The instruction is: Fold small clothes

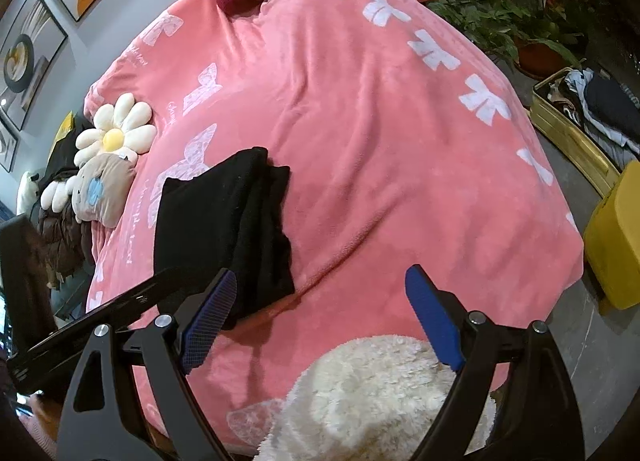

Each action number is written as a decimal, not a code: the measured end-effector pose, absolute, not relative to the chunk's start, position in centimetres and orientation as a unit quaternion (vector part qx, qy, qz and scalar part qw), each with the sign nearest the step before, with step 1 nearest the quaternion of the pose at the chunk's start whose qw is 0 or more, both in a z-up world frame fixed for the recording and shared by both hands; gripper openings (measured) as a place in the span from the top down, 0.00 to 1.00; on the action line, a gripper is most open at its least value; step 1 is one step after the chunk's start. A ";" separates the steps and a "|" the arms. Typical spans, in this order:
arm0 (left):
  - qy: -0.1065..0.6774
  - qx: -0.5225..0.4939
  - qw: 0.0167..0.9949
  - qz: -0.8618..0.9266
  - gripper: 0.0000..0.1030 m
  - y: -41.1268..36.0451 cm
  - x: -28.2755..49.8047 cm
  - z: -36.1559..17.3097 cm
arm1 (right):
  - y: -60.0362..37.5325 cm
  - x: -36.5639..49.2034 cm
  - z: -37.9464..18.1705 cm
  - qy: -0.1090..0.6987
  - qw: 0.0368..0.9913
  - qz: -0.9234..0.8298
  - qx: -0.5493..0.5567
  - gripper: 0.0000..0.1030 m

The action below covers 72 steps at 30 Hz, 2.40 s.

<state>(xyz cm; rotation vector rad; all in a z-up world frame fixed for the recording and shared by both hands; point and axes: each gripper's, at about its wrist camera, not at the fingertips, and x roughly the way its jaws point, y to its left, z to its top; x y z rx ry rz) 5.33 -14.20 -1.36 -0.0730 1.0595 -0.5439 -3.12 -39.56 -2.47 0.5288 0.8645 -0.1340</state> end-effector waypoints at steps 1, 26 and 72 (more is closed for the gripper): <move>0.498 -0.035 0.829 -0.253 0.41 -14.0 5.2 -1.2 | -39.3 -3.1 -2.4 0.414 0.873 -0.063 0.251 0.18; 0.530 -0.081 0.827 -0.167 0.41 -2.9 5.0 -3.3 | -31.4 1.5 -2.0 0.468 0.869 -0.030 0.157 0.16; 0.564 -0.073 0.804 -0.173 0.36 -3.1 6.1 -6.4 | -27.5 11.6 -1.8 0.497 0.858 0.065 0.111 0.69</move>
